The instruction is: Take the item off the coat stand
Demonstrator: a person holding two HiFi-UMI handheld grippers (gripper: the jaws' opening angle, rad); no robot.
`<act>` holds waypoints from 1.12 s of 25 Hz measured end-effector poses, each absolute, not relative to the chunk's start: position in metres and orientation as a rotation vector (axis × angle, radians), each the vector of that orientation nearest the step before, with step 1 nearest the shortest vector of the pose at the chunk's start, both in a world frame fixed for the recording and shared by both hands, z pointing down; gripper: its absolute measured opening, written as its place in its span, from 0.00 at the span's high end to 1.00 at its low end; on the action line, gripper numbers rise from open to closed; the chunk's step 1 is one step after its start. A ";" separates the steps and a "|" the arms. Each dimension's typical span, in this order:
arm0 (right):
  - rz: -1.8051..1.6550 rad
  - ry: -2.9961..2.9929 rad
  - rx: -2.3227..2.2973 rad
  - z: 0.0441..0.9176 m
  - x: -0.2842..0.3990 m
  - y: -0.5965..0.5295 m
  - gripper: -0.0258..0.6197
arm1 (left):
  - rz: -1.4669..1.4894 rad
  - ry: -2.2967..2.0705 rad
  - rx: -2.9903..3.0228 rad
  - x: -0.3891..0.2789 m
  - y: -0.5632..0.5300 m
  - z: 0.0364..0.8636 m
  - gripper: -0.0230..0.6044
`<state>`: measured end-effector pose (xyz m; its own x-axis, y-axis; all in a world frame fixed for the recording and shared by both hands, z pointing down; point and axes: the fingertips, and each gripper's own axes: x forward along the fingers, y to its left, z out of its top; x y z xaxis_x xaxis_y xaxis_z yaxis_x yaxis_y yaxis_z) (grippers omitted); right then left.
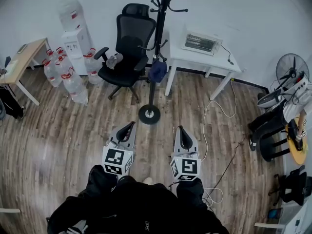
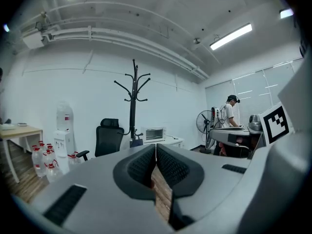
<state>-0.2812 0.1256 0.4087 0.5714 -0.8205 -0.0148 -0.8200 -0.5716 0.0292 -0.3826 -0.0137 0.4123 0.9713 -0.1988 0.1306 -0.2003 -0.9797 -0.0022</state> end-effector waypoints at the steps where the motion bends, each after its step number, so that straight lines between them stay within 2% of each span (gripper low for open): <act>1: -0.045 -1.440 2.770 0.409 -0.281 0.130 0.93 | 0.200 -0.308 3.110 -0.381 -0.010 0.412 0.92; 17: -0.011 -1.311 2.836 0.420 -0.243 0.190 0.94 | 0.197 -0.144 3.124 -0.319 0.046 0.414 0.92; 23: 0.007 -1.278 2.841 0.426 -0.202 0.188 0.93 | 0.211 -0.101 3.110 -0.271 0.043 0.423 0.92; 28: 0.027 -1.267 2.822 0.433 -0.136 0.177 0.94 | 0.206 -0.082 3.099 -0.200 0.033 0.428 0.92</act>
<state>-0.1360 0.1768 0.4331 0.6646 -0.7464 0.0355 -0.7472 -0.6636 0.0365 -0.2000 0.0327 0.4279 0.9898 -0.0504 0.1332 -0.0550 -0.9980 0.0314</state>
